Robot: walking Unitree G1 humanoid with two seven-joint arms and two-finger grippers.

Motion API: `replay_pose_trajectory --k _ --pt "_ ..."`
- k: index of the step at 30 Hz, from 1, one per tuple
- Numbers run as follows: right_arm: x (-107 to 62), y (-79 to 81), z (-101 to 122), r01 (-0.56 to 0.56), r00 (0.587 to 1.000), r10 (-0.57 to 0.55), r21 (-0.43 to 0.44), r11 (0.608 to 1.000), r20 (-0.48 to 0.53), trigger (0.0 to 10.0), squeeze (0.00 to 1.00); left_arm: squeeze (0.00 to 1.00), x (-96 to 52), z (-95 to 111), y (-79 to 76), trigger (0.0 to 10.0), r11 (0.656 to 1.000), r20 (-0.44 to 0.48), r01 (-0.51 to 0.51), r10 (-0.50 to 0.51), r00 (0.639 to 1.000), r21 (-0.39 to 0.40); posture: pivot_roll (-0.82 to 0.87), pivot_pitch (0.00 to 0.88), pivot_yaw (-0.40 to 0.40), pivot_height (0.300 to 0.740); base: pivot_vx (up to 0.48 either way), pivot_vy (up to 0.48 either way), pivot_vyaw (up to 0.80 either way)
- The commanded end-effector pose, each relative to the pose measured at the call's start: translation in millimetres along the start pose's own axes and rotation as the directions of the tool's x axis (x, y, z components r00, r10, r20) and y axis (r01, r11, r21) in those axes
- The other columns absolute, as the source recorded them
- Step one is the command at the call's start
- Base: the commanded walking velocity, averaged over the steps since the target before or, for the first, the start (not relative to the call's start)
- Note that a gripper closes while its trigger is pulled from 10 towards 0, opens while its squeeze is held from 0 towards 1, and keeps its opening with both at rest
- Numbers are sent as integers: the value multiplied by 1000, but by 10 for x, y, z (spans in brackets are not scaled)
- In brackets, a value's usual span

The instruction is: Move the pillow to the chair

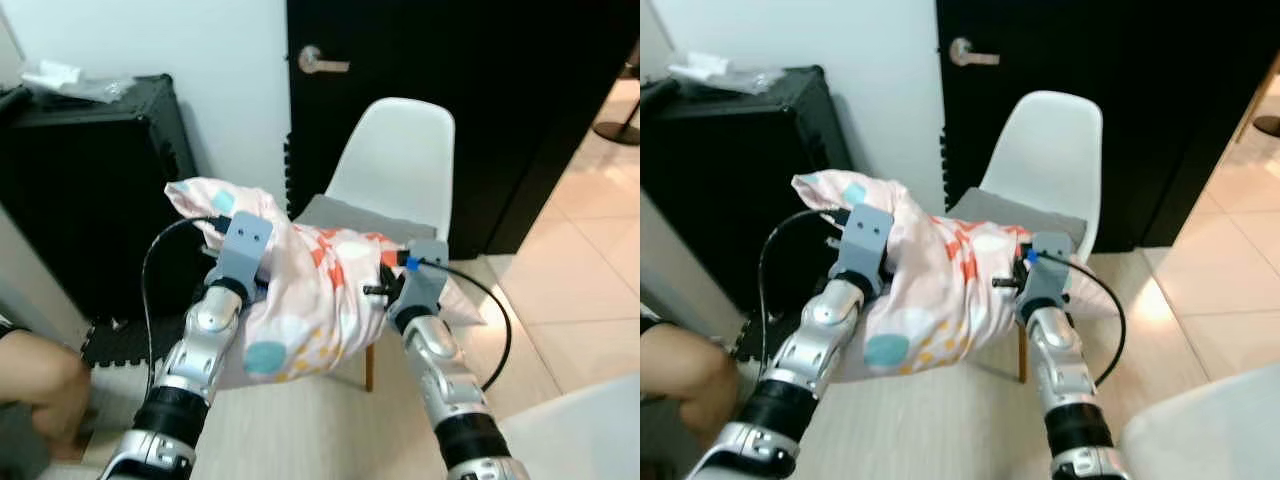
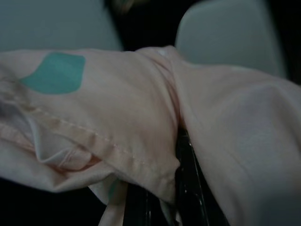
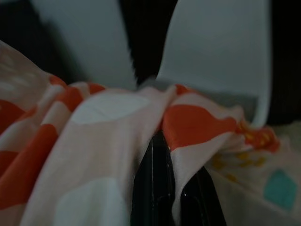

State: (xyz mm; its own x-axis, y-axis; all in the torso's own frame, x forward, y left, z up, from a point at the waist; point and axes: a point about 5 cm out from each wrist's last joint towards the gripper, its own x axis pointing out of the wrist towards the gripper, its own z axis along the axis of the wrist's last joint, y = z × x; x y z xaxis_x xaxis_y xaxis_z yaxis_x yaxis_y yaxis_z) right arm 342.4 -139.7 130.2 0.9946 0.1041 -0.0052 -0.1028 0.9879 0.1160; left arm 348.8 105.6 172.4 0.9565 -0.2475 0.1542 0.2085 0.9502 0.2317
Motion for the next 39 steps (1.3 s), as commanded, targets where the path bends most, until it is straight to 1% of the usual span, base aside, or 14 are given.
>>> replay_pose_trajectory --k 1,2,5,6,8,11,18,19,20,22,23,26,30,39 --pt "79 166 405 -80 985 78 5 997 152 10000 0 0 66 274 -184 10000 992 109 123 -118 987 -39 -29 50 15 740 0 0 -800" --pt "79 166 405 -80 985 78 5 997 152 10000 0 0 66 274 -184 10000 992 109 123 -118 987 -39 -29 50 15 740 0 0 -800" --pt "107 130 600 -69 976 64 17 997 208 10000 0 0 45 468 -334 10000 963 193 261 -243 951 -73 -29 47 17 740 0 0 -800" --pt "107 130 600 -69 976 64 17 997 208 10000 0 0 45 468 -334 10000 963 193 261 -243 951 -73 -29 47 17 740 0 0 -800" --pt "115 95 732 -57 968 53 8 998 244 10000 0 0 22 536 -438 10000 939 218 334 -311 925 -76 -34 46 22 740 0 0 -800" --pt "100 -19 887 16 956 -15 -3 1000 292 10000 0 0 -2 529 -540 10000 921 213 383 -360 908 -78 -37 46 24 740 0 0 -800" --pt "74 -108 869 67 955 -53 -36 997 293 10000 0 0 17 414 -522 10000 937 156 340 -324 933 -84 -47 46 27 740 0 0 -800" --pt "58 -102 764 65 963 -47 -62 996 265 10000 0 0 29 315 -463 10000 953 111 296 -288 951 -63 -47 46 27 740 0 0 -800" --pt "52 -98 713 64 967 -45 -69 996 250 10000 0 0 27 276 -442 10000 958 96 282 -277 956 -47 -47 46 27 740 0 0 -800" --pt "44 -94 656 65 971 -47 -69 996 234 10000 0 0 22 231 -422 10000 962 77 273 -271 960 -21 -50 46 26 740 0 0 -800" --pt "17 -85 537 70 978 -55 -68 995 201 10000 0 0 1 151 -382 10000 965 47 261 -261 964 15 -48 46 23 740 0 0 -800" --pt "-3 -77 470 76 981 -62 -67 995 185 10000 0 0 -15 81 -337 10000 970 22 241 -242 970 41 -48 46 22 740 0 0 -800" --pt "-9 -74 448 81 982 -68 -67 994 178 10000 0 0 -28 19 -298 10000 973 0 222 -223 975 64 -50 47 21 740 0 0 -800" --pt "-11 -95 459 93 981 -78 -81 992 180 10000 0 0 -27 -32 -255 10000 976 -13 205 -204 979 74 -51 44 21 740 0 0 -800"
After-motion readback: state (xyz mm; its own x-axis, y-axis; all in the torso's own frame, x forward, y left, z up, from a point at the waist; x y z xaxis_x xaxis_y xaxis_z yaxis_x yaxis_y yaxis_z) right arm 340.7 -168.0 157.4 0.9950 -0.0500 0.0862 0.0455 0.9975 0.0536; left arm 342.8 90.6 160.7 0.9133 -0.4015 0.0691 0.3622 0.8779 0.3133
